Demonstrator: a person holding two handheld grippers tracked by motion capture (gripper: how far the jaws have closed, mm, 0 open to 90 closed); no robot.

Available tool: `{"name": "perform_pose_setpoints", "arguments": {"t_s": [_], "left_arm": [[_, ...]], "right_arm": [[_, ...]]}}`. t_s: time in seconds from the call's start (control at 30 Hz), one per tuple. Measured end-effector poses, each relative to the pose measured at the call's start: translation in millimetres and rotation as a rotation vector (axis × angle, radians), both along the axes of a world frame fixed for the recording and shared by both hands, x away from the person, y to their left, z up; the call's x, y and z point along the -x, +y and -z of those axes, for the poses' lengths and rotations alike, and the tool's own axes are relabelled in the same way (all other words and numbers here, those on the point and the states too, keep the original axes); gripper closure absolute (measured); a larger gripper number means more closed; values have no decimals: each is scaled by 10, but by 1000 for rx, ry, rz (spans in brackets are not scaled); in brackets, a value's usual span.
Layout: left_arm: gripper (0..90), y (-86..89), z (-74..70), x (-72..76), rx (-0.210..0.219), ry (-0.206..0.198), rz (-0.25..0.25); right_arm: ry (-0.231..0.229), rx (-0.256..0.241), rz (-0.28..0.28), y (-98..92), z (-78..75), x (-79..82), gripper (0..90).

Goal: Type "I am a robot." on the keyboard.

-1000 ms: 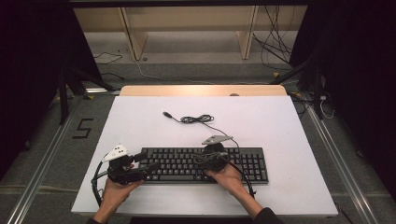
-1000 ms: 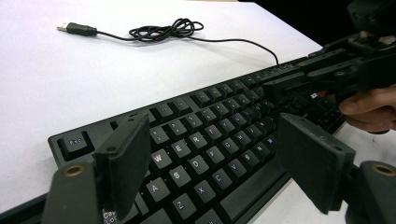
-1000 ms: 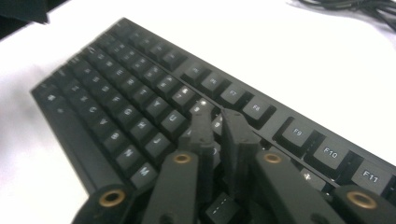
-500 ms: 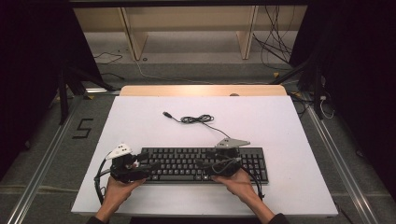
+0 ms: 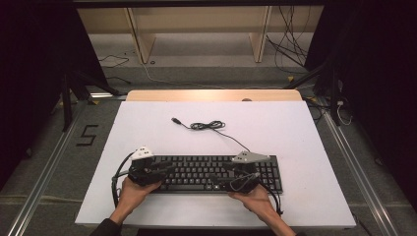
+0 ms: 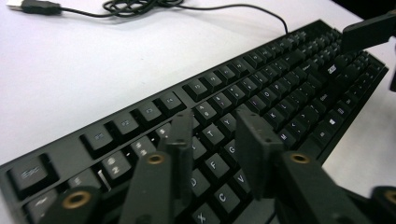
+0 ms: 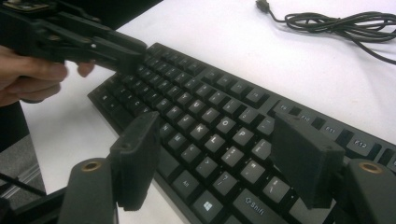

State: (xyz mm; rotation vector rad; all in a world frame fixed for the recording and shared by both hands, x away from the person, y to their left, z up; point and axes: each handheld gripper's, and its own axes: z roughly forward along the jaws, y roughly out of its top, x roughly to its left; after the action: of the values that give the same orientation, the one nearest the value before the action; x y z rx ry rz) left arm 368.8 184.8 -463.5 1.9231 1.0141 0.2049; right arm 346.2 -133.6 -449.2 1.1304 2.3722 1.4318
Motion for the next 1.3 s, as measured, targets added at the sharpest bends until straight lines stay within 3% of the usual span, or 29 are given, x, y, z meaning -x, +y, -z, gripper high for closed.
{"name": "perform_pose_setpoints", "arguments": {"t_s": [0.17,0.33,0.67,1.3], "left_arm": [[822,-95,42,-77,-34,25,27],[887,-178,52,-128,-54,41,47],[889,-279,95,-208,-93,59,48],[891,-318,163,-237,-116,79,53]], "right_arm": [[-3,3,-7,-9,8,38,337],[-8,2,-9,-20,-1,62,333],[-19,1,-18,-23,-14,103,309],[-33,-7,-15,-57,-34,160,304]]}}
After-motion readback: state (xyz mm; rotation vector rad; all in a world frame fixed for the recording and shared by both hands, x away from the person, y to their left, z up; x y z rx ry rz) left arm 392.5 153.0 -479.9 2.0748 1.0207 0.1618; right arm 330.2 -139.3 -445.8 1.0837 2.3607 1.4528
